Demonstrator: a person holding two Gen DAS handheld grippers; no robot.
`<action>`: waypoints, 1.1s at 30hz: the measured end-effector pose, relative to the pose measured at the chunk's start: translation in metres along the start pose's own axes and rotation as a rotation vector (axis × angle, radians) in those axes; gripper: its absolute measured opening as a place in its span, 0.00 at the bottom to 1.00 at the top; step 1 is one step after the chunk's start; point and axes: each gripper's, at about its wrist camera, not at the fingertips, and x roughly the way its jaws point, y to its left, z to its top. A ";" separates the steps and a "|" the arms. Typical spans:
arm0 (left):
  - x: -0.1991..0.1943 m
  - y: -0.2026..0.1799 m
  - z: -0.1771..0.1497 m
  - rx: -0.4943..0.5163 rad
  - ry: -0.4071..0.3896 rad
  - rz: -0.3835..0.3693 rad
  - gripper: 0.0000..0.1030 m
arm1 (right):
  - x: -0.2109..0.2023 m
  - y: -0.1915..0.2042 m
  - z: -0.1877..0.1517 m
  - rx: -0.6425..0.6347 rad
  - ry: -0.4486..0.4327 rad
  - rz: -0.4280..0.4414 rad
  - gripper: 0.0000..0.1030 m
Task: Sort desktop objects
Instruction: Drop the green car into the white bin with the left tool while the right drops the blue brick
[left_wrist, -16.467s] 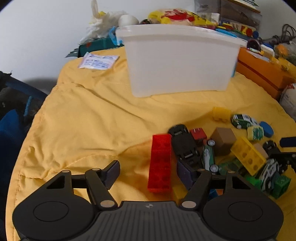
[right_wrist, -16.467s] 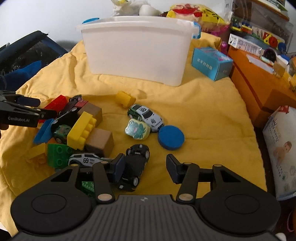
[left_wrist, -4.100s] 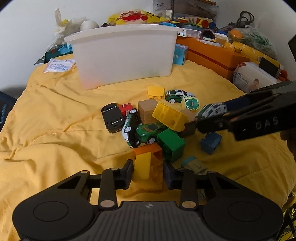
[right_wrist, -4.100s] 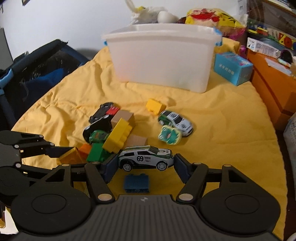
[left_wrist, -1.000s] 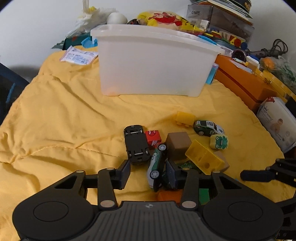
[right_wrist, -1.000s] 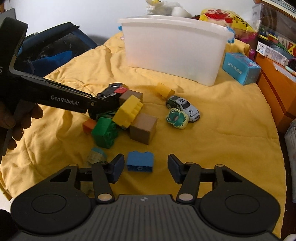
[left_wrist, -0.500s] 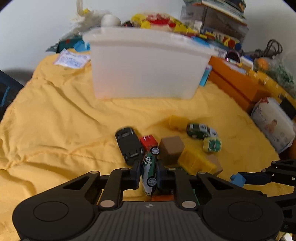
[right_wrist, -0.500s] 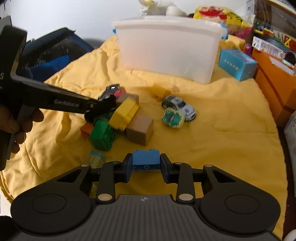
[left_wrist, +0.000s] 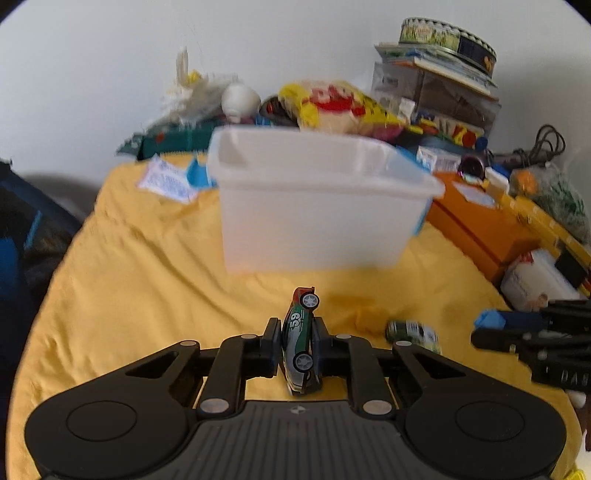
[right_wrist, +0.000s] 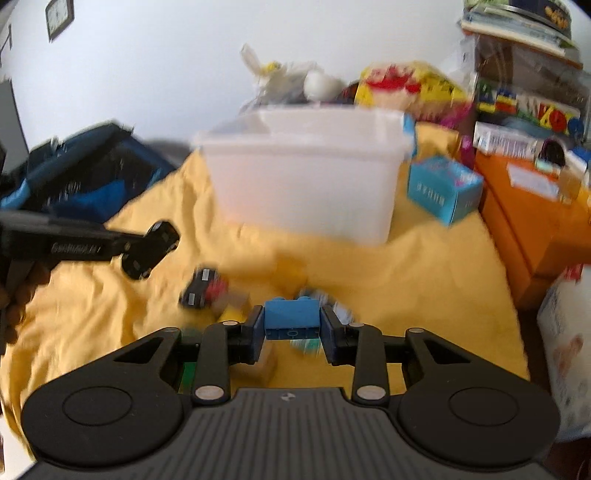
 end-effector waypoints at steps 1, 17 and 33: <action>-0.002 0.001 0.007 0.001 -0.011 0.005 0.19 | 0.001 -0.002 0.010 0.008 -0.018 -0.001 0.34; 0.035 0.010 0.124 0.016 -0.104 0.032 0.19 | 0.049 -0.044 0.136 0.050 -0.114 -0.031 0.34; 0.075 0.017 0.153 0.006 -0.072 0.114 0.52 | 0.095 -0.058 0.171 0.054 -0.049 -0.060 0.73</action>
